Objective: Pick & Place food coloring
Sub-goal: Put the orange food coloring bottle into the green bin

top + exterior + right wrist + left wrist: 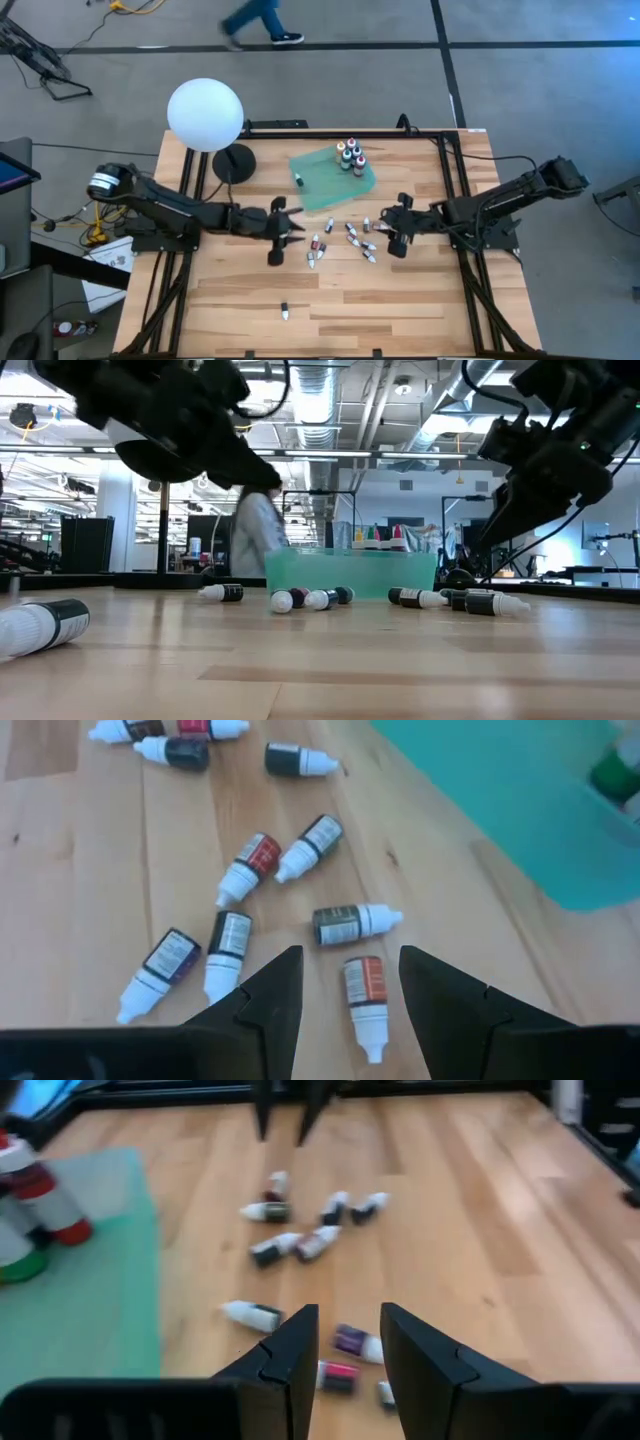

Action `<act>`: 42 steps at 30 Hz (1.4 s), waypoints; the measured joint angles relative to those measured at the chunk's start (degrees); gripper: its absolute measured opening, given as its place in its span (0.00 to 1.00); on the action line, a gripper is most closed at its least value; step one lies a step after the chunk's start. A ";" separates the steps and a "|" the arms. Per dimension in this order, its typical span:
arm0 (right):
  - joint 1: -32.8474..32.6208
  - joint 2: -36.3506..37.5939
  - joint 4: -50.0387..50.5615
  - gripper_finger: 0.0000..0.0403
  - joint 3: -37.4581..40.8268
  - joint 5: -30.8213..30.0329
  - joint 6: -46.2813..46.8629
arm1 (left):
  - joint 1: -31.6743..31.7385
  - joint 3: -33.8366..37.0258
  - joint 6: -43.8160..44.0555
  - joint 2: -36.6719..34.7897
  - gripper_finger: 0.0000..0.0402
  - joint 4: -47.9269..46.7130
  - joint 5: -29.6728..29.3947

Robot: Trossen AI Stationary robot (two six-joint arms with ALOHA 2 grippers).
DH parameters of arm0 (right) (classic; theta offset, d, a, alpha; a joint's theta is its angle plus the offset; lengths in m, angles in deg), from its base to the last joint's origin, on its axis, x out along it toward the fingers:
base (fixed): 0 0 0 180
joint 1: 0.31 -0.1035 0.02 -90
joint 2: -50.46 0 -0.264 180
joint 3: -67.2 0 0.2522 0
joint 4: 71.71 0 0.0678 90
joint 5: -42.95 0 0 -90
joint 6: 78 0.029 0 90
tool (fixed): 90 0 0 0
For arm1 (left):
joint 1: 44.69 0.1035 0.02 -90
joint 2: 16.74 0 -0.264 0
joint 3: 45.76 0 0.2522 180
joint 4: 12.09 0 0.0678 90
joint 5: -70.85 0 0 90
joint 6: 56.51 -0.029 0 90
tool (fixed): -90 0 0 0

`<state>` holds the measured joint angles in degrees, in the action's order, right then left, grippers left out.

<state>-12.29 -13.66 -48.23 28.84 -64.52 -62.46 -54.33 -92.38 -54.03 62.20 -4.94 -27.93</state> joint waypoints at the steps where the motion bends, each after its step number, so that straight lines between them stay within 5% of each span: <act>1: 0.42 0.00 0.13 0.39 0.00 0.87 -0.09 | -1.31 0.00 -0.01 -0.24 0.26 -0.33 -0.70; 7: 0.99 -0.20 1.63 0.39 0.00 1.59 -0.35 | -5.36 0.00 -2.08 -0.28 0.26 -0.13 -4.97; 27: 3.11 -15.92 -2.90 0.39 -0.14 1.75 2.16 | -5.42 0.01 -2.10 -0.28 0.26 -0.93 -5.11; 42: 2.21 -15.62 -3.72 0.18 0.03 2.18 2.48 | -5.42 0.00 -2.09 -0.28 0.26 -1.05 -5.09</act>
<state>-10.07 -29.28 -51.95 28.87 -62.33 -59.98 -59.74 -92.38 -56.12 61.91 -6.00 -33.02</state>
